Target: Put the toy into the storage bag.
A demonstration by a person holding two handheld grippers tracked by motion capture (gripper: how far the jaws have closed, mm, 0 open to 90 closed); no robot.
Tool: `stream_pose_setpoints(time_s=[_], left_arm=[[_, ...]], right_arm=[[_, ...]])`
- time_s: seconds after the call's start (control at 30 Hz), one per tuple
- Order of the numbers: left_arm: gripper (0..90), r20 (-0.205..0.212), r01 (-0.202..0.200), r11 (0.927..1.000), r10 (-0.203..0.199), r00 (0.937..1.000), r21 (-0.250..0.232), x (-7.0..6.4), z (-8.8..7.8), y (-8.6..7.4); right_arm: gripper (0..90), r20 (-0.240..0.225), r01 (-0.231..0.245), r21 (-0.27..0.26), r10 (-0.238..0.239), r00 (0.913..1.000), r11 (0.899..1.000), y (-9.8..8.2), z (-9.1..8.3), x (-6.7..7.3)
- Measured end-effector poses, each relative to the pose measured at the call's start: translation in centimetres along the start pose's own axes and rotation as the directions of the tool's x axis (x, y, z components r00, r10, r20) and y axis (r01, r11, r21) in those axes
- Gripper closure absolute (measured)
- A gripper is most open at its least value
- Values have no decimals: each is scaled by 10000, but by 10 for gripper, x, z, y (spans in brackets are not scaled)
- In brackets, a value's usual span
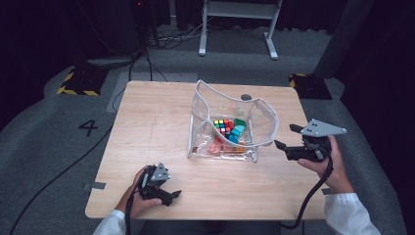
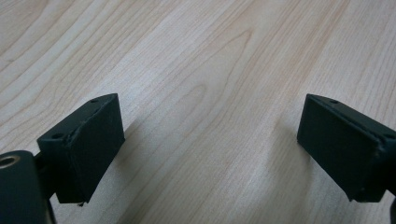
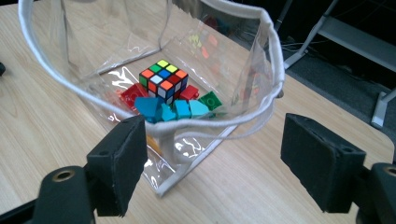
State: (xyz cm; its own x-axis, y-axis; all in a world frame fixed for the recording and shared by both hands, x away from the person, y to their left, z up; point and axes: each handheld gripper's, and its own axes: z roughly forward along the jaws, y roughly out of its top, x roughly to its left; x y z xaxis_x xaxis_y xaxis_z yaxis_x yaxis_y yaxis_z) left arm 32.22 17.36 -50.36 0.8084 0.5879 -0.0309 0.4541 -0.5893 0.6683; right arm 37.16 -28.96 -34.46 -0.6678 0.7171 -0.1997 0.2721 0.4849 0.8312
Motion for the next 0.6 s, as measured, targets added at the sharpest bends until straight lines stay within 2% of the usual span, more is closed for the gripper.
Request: stream_pose_setpoints(time_s=[0.37,0.6], left_arm=[[75,-1,4,10000,-4,10000,-2,0,0,0],[75,-1,2,10000,-2,10000,-1,0,0,0]], right_arm=[[231,-333,24,222,-16,9994,9998,-26,6,7],[232,-292,26,438,-13,9996,9990,-41,7,13]])
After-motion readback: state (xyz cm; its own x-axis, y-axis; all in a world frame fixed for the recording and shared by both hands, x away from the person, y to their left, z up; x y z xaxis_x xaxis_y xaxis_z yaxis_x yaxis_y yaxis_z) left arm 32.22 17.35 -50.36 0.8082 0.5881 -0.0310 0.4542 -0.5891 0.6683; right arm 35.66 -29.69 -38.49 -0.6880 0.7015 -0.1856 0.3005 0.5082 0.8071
